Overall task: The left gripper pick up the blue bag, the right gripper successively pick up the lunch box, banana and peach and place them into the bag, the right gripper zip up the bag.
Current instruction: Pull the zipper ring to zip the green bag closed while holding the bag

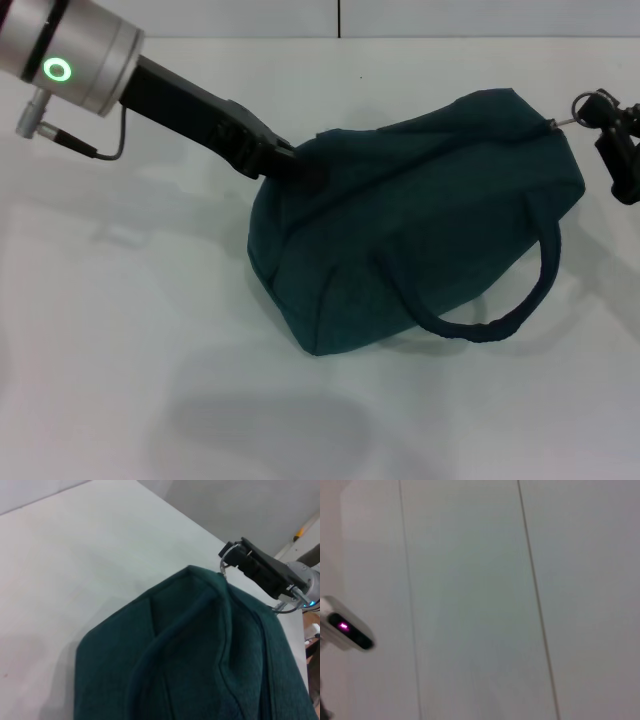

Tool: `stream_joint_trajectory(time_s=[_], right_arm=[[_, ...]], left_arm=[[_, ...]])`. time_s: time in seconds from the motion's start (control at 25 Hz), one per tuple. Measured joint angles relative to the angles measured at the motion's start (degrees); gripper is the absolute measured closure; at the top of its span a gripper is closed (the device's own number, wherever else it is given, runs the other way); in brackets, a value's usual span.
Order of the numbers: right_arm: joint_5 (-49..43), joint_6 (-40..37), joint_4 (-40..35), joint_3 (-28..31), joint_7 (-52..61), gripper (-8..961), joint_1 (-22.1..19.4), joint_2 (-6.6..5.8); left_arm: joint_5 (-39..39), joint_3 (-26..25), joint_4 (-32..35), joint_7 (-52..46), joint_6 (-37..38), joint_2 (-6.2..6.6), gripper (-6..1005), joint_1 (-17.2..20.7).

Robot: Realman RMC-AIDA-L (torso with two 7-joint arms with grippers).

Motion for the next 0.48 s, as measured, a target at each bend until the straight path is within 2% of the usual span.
stream_joint_trajectory(time_s=[0.16, 0.48], right_arm=[[0.0, 3.7, 0.1, 0.4, -0.2, 919, 0.1, -0.13], [-0.8, 7.9, 0.7, -1.5, -0.3, 918, 0.7, -0.03]], left_arm=[[-0.9, -0.1, 0.0, 0.3, 0.1, 0.74, 924, 1.0], [-1.0, -0.3, 0.0, 1.2, 0.0, 0.97, 940, 1.2]])
